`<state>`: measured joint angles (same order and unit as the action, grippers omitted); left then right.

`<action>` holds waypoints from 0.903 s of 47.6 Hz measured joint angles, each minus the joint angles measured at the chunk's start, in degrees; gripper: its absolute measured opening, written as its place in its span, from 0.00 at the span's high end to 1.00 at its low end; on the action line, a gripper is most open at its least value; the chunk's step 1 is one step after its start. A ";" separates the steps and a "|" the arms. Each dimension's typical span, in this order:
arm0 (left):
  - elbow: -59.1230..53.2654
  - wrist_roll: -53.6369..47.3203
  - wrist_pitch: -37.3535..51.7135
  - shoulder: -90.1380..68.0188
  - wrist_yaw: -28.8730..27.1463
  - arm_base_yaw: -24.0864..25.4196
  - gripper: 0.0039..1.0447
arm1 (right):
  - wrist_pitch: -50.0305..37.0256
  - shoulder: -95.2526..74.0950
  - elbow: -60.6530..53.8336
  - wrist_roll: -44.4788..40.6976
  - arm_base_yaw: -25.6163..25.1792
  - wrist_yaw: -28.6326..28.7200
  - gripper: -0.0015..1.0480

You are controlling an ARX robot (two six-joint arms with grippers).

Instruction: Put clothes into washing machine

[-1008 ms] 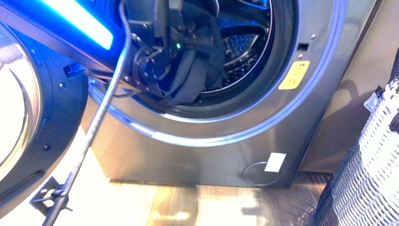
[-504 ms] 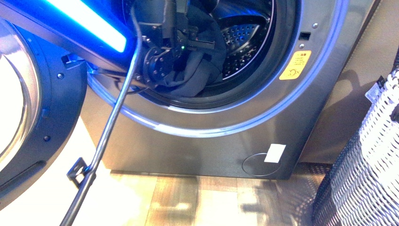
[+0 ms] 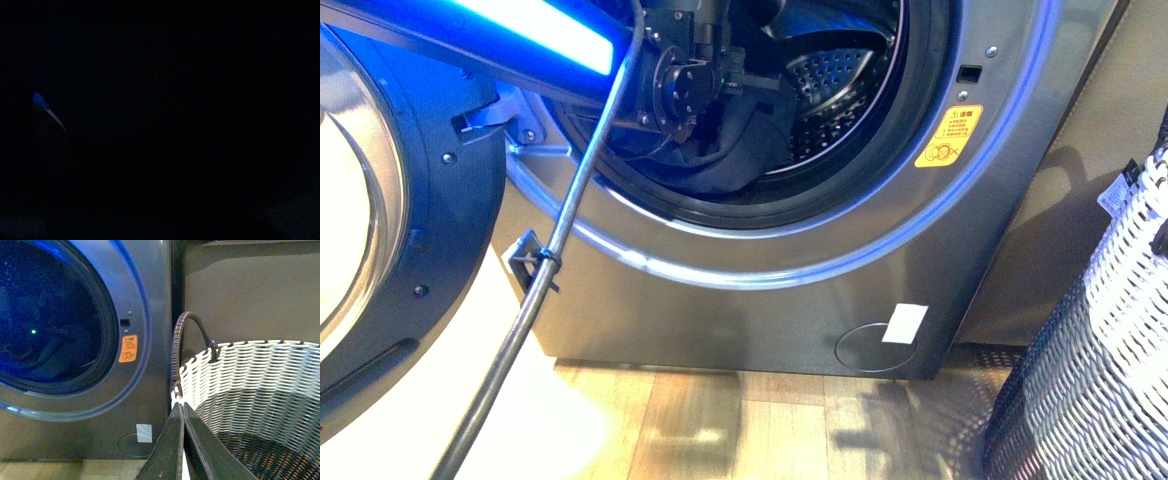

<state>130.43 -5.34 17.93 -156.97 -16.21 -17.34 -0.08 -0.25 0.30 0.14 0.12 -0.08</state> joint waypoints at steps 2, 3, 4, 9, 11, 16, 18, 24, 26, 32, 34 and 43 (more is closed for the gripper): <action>0.02 0.04 -0.52 0.00 0.61 -0.04 0.85 | 0.00 0.00 0.00 0.02 0.00 0.00 0.98; 0.02 0.33 -0.63 0.00 1.03 -0.07 0.82 | 0.00 0.00 0.00 0.02 0.00 0.00 0.98; 0.02 0.37 -0.68 0.00 1.25 -0.11 0.78 | 0.00 0.00 0.00 0.02 0.00 0.00 0.98; -0.50 1.01 -0.55 0.00 2.45 -0.35 0.58 | 0.02 0.00 0.00 0.02 0.00 0.00 0.98; -0.90 1.14 -0.07 0.00 2.60 -0.39 0.53 | 0.02 0.00 0.00 0.02 0.00 0.00 0.98; -3.21 1.55 1.55 0.55 3.04 -0.42 0.38 | 0.04 0.00 0.00 0.02 0.00 0.00 0.98; -4.37 1.60 2.23 0.83 3.21 -0.39 0.33 | 0.04 0.00 0.00 0.02 0.00 0.00 0.98; -10.08 2.73 4.57 3.37 3.83 -0.31 0.12 | 0.04 0.00 0.00 0.02 0.00 0.00 0.98; -12.28 2.84 5.86 4.66 4.46 -0.22 0.05 | 0.04 0.00 0.00 0.02 0.00 0.00 0.98; -18.25 2.84 8.70 8.66 5.46 0.15 0.06 | 0.04 0.00 0.00 0.02 0.00 0.00 0.98; -20.24 2.75 9.62 10.23 5.79 0.37 0.06 | 0.04 0.00 0.00 0.02 0.00 0.00 0.98; -29.51 2.27 13.46 17.35 6.97 1.51 0.06 | 0.04 0.00 0.00 0.02 0.00 0.00 0.98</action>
<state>100.92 -3.07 31.40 -139.61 -9.23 -15.84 -0.03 -0.25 0.30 0.16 0.12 -0.08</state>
